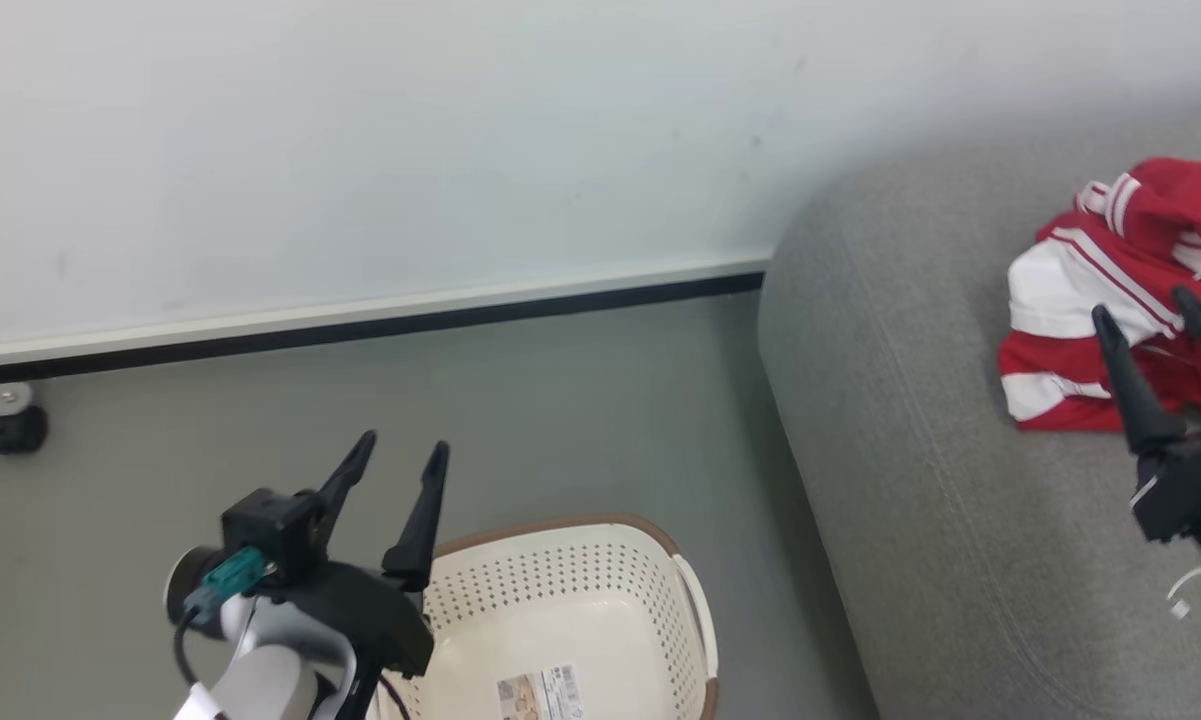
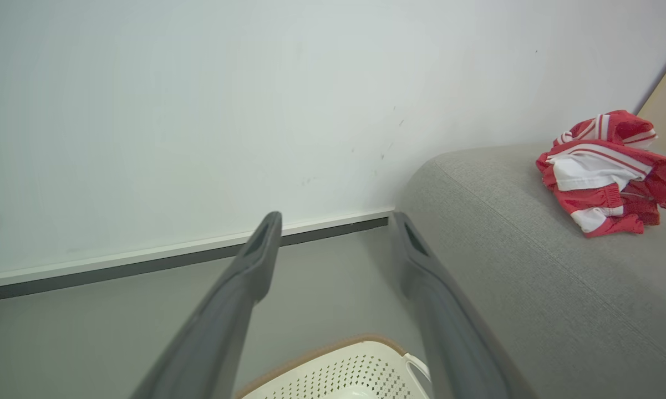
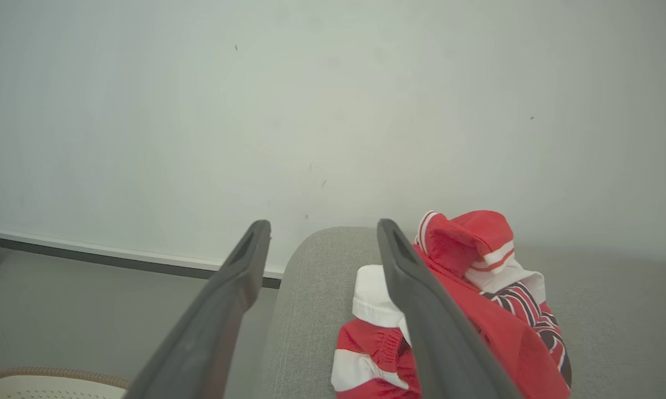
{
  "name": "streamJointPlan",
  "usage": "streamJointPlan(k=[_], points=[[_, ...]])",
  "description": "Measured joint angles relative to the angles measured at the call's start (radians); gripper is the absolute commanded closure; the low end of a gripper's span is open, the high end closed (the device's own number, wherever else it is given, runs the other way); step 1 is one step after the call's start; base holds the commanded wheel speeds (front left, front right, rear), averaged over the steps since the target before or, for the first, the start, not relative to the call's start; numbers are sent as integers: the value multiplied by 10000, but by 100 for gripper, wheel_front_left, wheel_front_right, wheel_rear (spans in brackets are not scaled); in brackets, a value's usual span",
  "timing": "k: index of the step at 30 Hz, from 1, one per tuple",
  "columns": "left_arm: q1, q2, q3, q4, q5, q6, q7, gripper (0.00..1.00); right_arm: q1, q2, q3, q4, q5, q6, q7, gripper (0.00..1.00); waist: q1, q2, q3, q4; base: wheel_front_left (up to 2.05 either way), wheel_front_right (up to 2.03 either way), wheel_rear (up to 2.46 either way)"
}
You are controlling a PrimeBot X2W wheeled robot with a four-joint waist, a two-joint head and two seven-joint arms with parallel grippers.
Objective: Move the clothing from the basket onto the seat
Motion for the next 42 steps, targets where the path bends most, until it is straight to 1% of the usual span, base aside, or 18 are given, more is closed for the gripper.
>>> streamJointPlan(k=[1, 5, 7, 9, 12, 14, 18, 20, 25, 29, 33, 42], points=[[106, 31, 77, 0, -12, 86, -15, 0, 224, 69, -48, -176, 86, -88, -36, 0, 0, 0, -80, 88, 0, 0, 0], [580, 58, 385, -42, -213, 431, -176, 0, 1155, 303, -301, -917, 169, -616, -75, 0, 0, 0, -380, 451, 0, 0, 0], [857, 61, 545, -84, -349, 506, -190, 0, 1571, 462, -426, -1277, 196, -895, -82, 0, 0, 0, -525, 625, 0, 0, 0], [1131, 65, 732, -90, -357, 677, -276, 0, 1908, 648, -470, -1561, 207, -1160, -105, 0, 0, 0, -678, 776, 0, 0, 0], [1518, 46, 1045, -153, -372, 803, -362, 0, 2573, 943, -621, -1998, 226, -1501, -117, 0, 0, 0, -908, 968, 0, 0, 0], [1785, 46, 1227, -222, -372, 846, -380, 0, 3019, 1110, -639, -2286, 221, -1664, -117, 0, 0, -1, -1056, 1081, 0, 0, 0], [2143, 21, 1340, -351, -362, 853, -395, 0, 3694, 1287, -755, -2744, 161, -1802, -117, 0, 0, -1, -1286, 1296, 0, 0, 0], [2192, -13, 1407, -416, -313, 926, -399, 0, 3977, 1369, -849, -2905, 113, -1848, -117, 0, 1, 0, -1368, 1399, 0, 0, 0], [2666, -12, 1676, -629, -151, 938, -451, 0, 4410, 1699, -966, -3402, -90, -2006, -117, 0, 1, 0, -1530, 1564, 0, 0, 0], [2902, -21, 1808, -792, 146, 941, -451, 0, 4579, 1787, -1156, -3760, -353, -2017, -117, 0, 1, 1, -1532, 1602, 0, 0, 0], [2928, -79, 1988, -941, 232, 1014, -451, 0, 4618, 1837, -1273, -3950, -504, -2019, -117, 0, 1, 1, -1501, 1612, 0, 0, 0], [2972, -192, 2313, -1243, 397, 1014, -453, 0, 4797, 1935, -1551, -4197, -686, -2090, -119, 0, 2, 1, -1426, 1578, 0, 0, 0]])
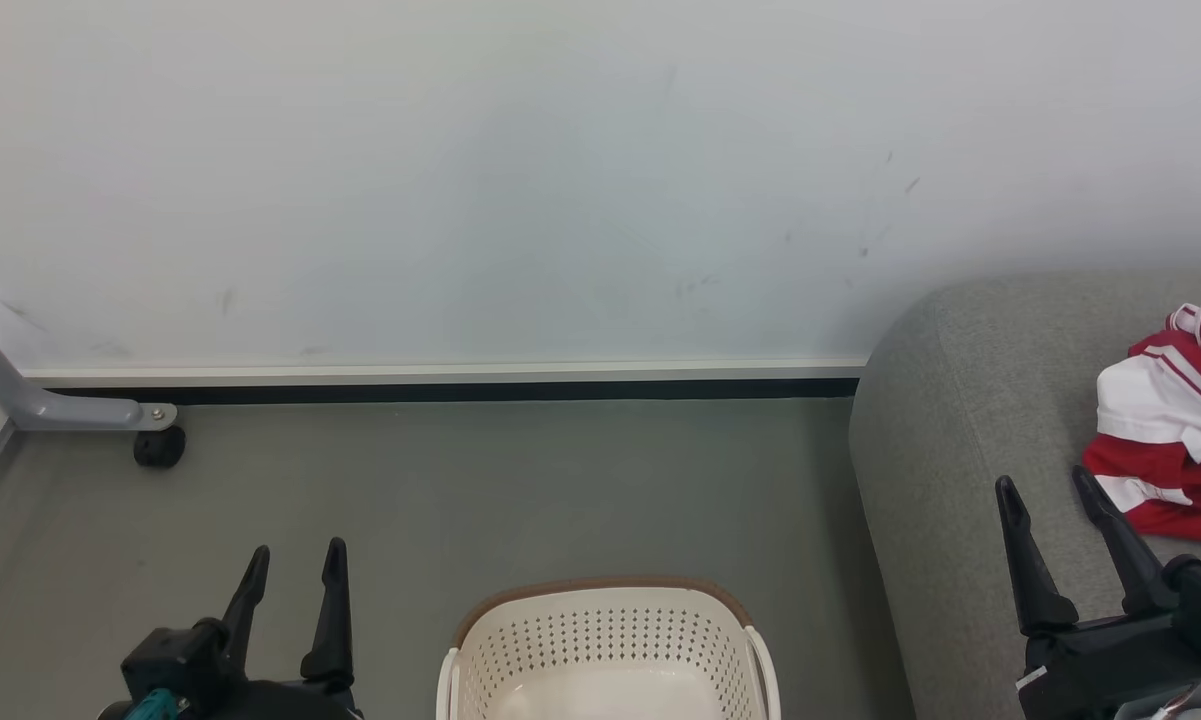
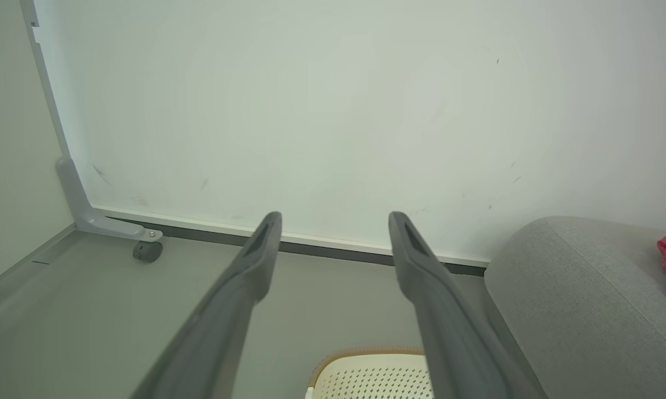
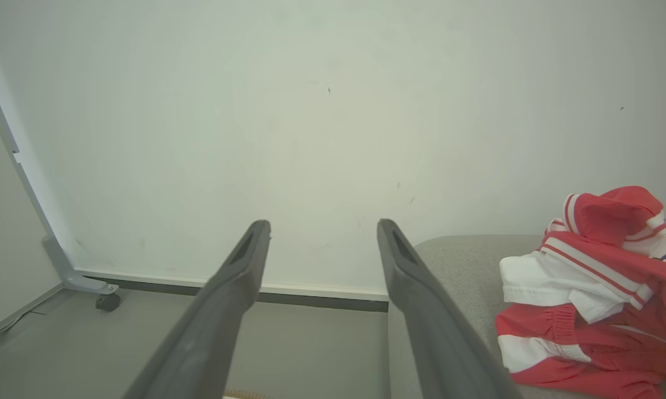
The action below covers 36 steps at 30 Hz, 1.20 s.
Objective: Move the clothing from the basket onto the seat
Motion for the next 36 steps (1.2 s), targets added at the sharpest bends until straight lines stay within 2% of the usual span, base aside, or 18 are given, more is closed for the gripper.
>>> streamJointPlan(k=[11, 12, 19, 36], points=[[141, -104, 153, -215, 94, 2, 0, 0, 40, 169, -213, -163, -267, 0, 0, 0, 0, 0, 93, -119, 0, 0, 0], [153, -119, 140, -180, 84, -2, 4, 100, 45, 205, -213, -123, -274, 0, 6, 100, 0, 0, 98, -127, 0, 0, 0], [443, -324, 171, 134, -134, -94, 117, 100, 384, 642, -188, 222, -123, 52, 79, 100, 0, 0, 109, -137, 0, 0, 0], [427, -606, 832, 150, -1676, -453, 775, 100, 352, 1164, -1035, 491, 1678, 376, 779, 100, 0, 0, 180, -219, 0, 0, 0]])
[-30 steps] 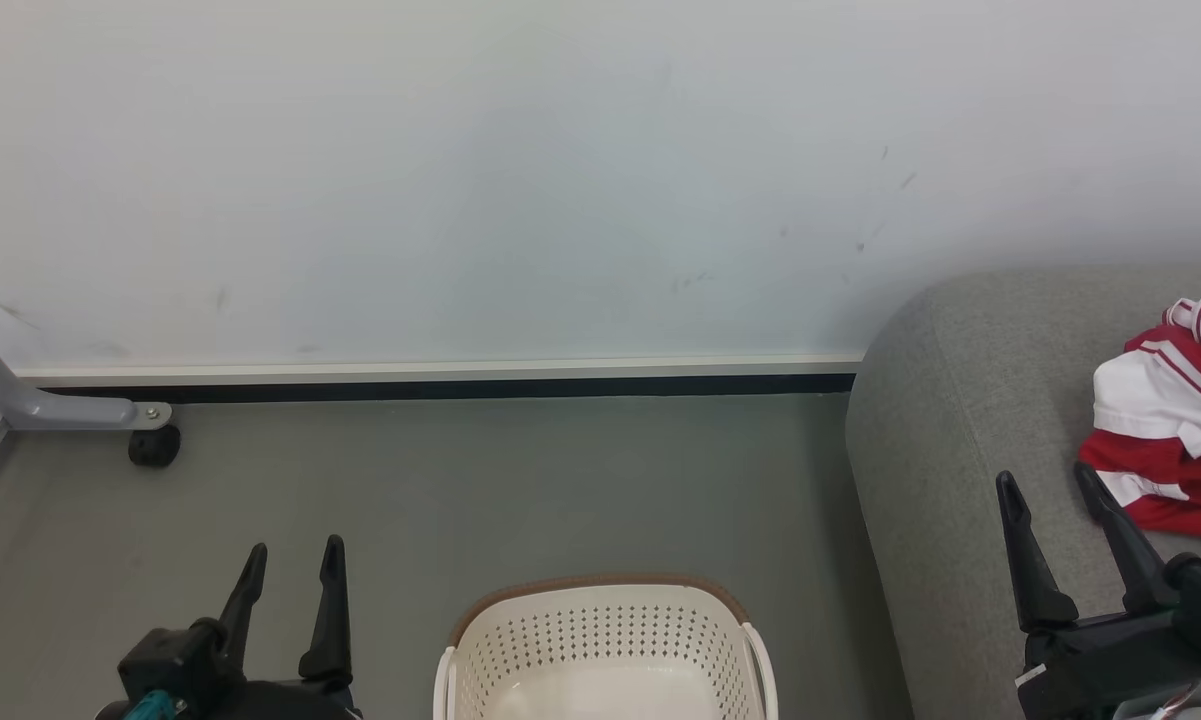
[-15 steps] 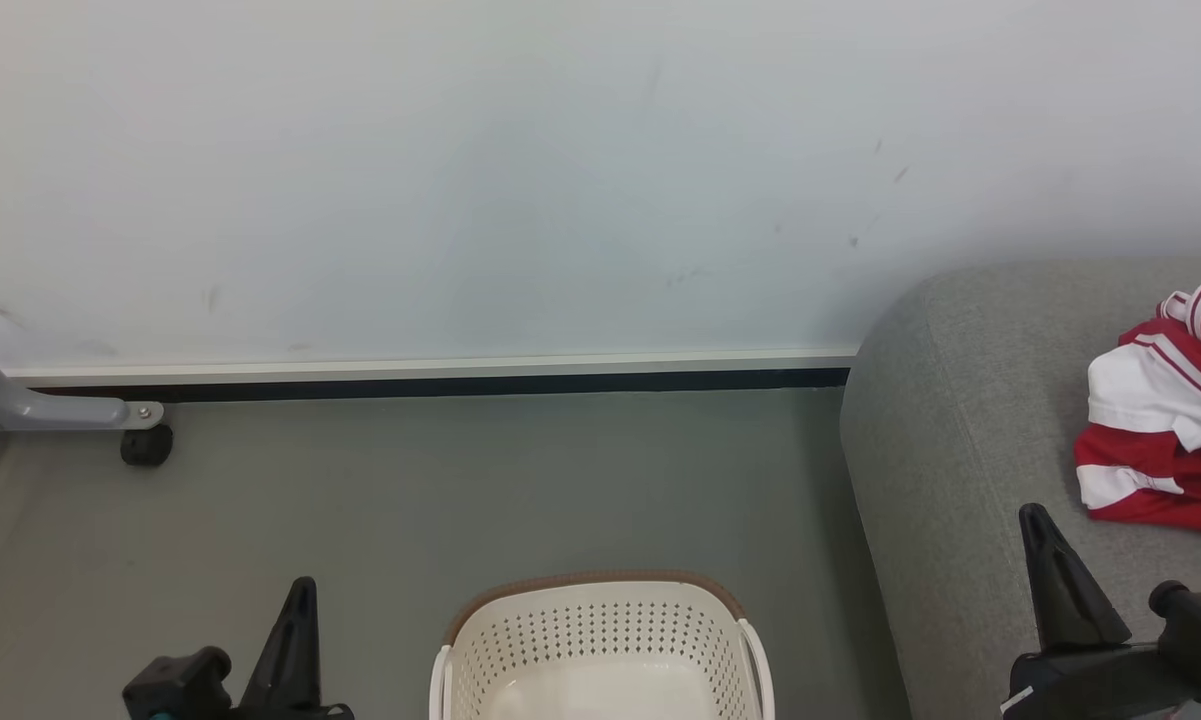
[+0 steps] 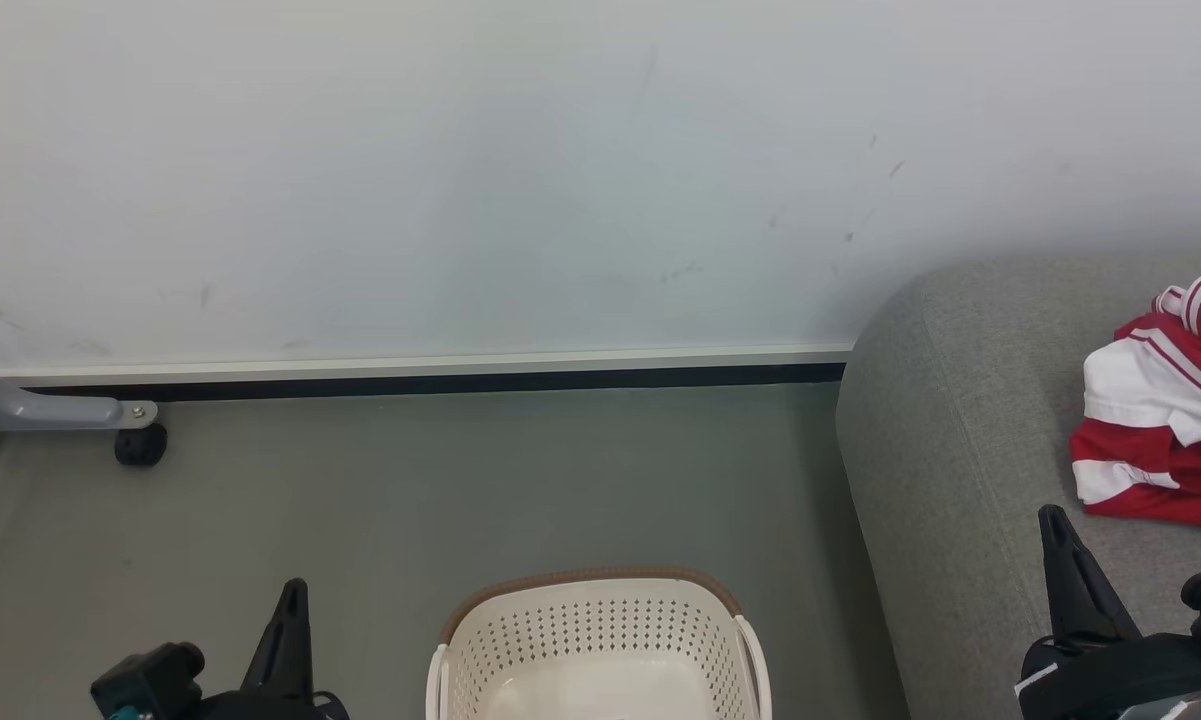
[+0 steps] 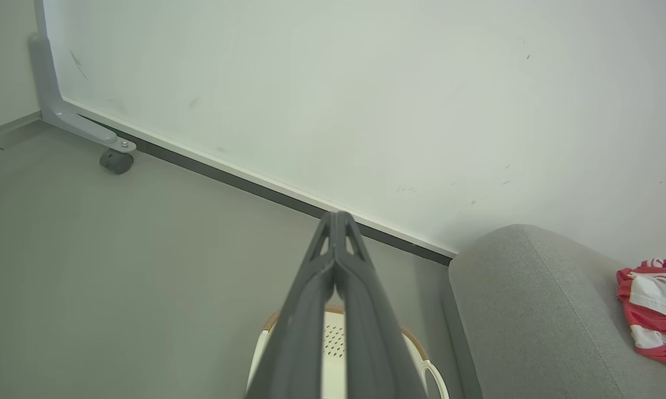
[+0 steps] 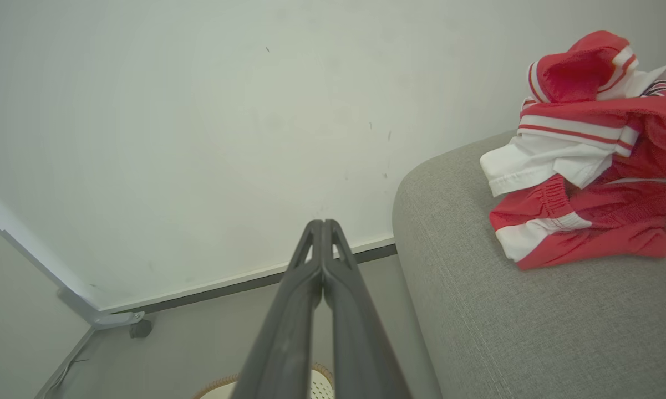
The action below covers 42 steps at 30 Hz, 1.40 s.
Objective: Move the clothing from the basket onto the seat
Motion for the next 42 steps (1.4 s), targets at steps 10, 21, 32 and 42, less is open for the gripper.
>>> streamJointPlan(k=[10, 21, 32, 42], points=[[-22, -151, 334, 21, -974, -180, 336, 100, -15, 311, -430, 182, 959, 196, 351, 100, 0, 0, 32, -39, 0, 0, 0], [-39, -322, 754, 48, -1960, -445, 740, 100, -133, 683, -941, 399, 2096, 420, 719, 100, -1, 0, 72, -86, 0, 0, 0], [-92, -506, 1156, 69, -3081, -702, 1104, 100, -179, 1066, -1450, 610, 3266, 663, 1135, 100, 0, 1, 112, -134, 0, 0, 0], [-148, -683, 1544, 98, -4188, -966, 1459, 100, -217, 1442, -1937, 834, 4433, 872, 1494, 100, 0, 1, 152, -181, 0, 0, 0]])
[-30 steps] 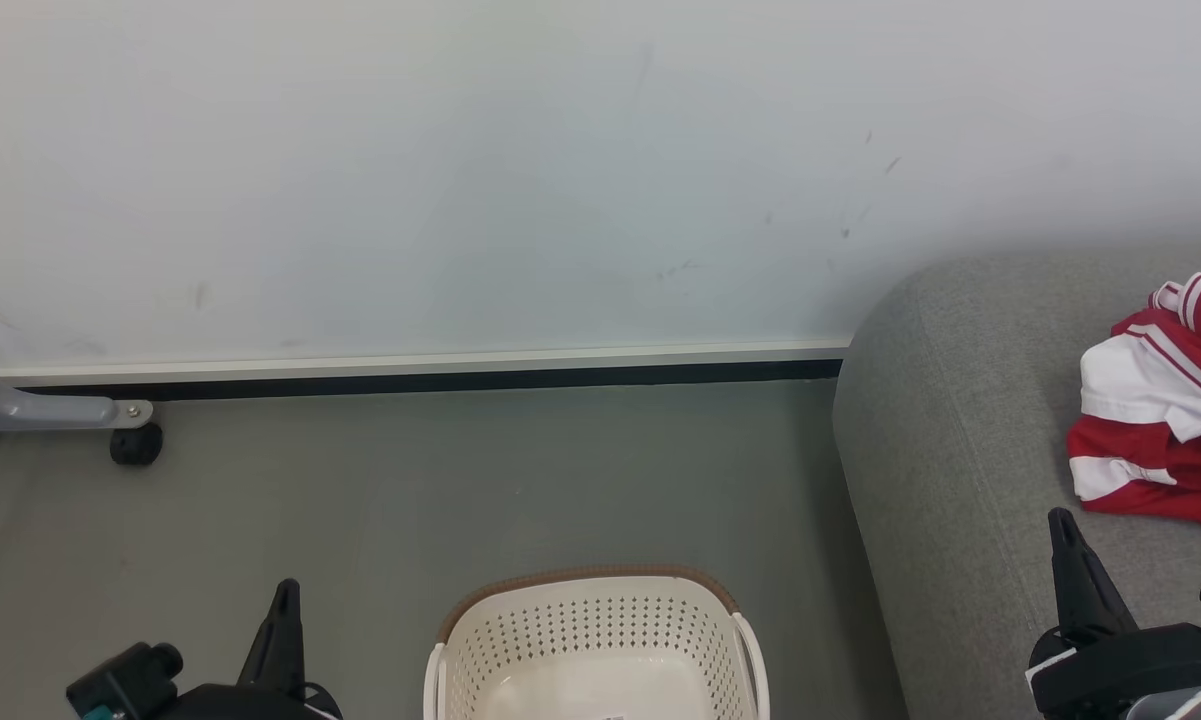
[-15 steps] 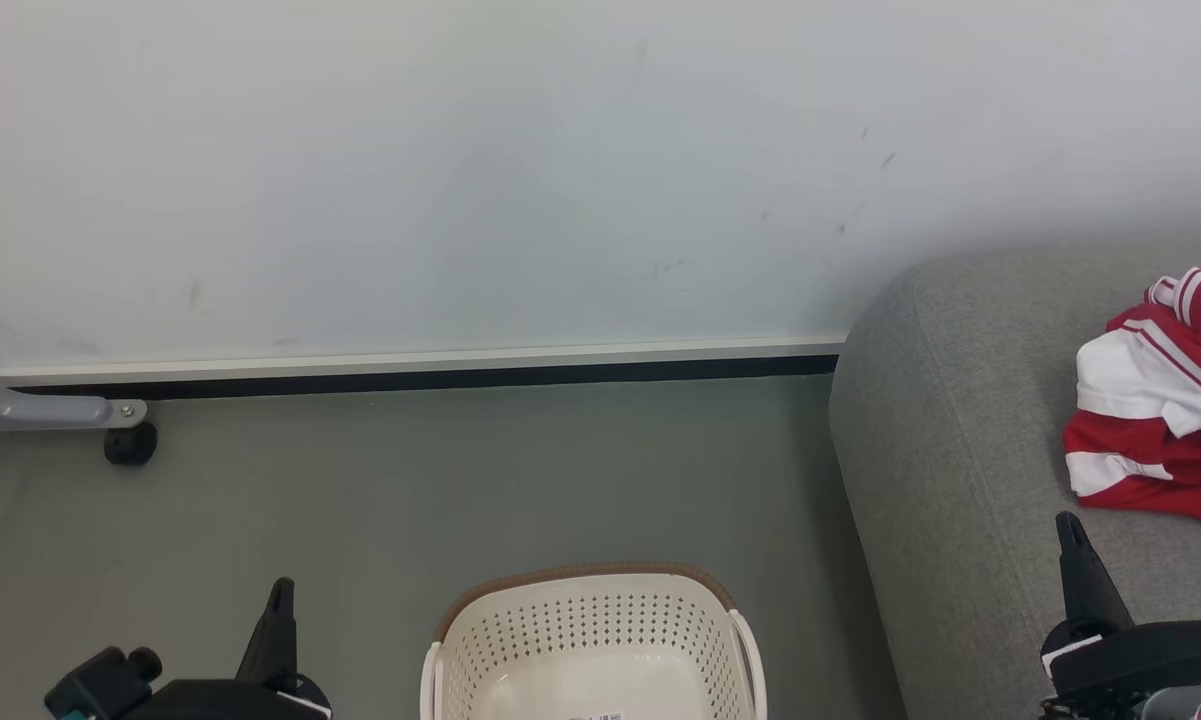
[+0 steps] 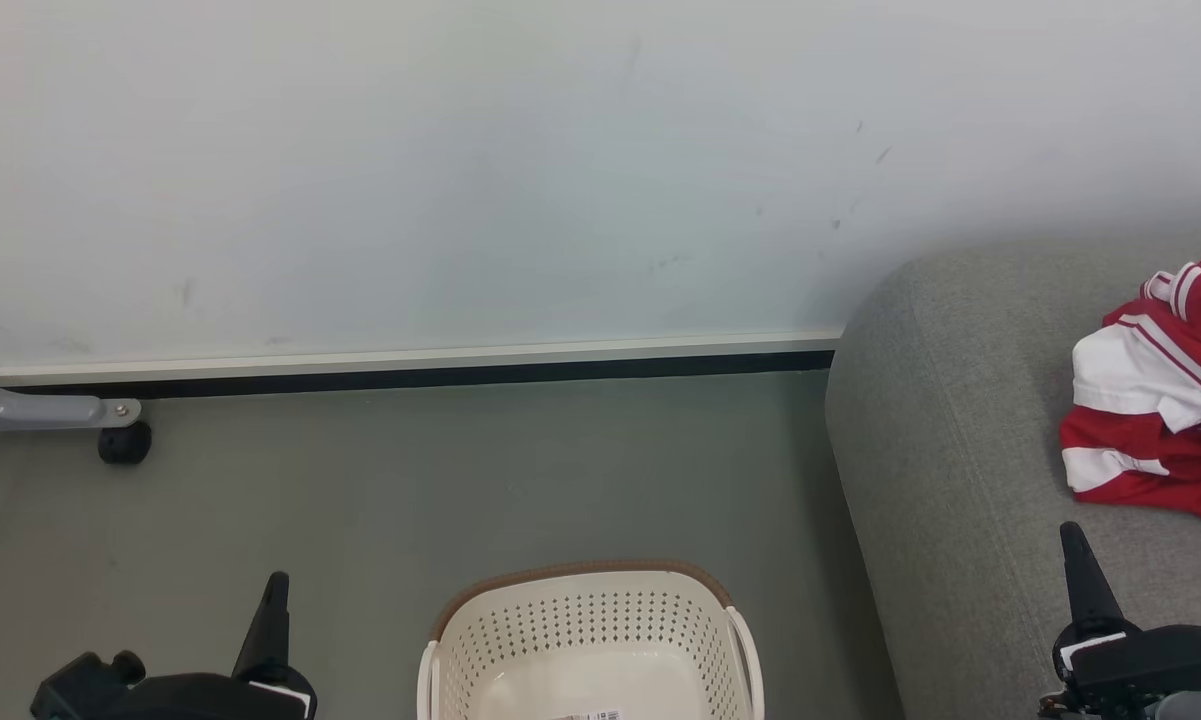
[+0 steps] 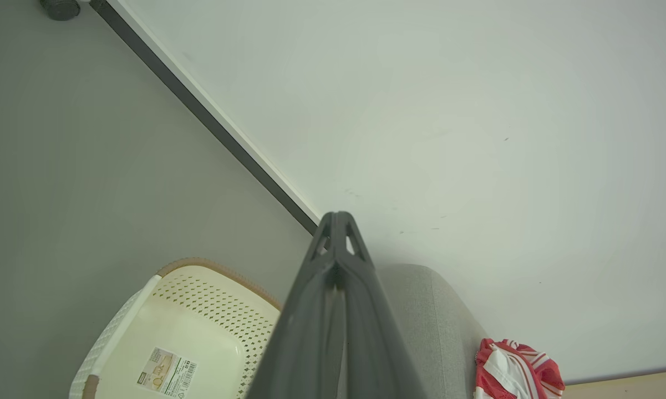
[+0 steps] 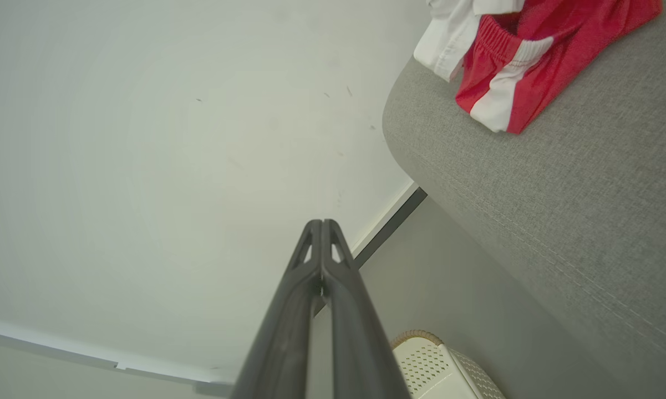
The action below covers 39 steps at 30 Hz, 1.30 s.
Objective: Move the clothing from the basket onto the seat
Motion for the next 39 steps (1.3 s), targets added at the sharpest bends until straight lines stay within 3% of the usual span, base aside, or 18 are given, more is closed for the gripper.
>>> streamJointPlan(k=[39], points=[[-307, -662, 1425, 73, -3760, -932, 1271, 100, -226, 1313, -1753, 723, 4033, 867, 1290, 100, 0, 0, 142, -169, 0, 0, 0]])
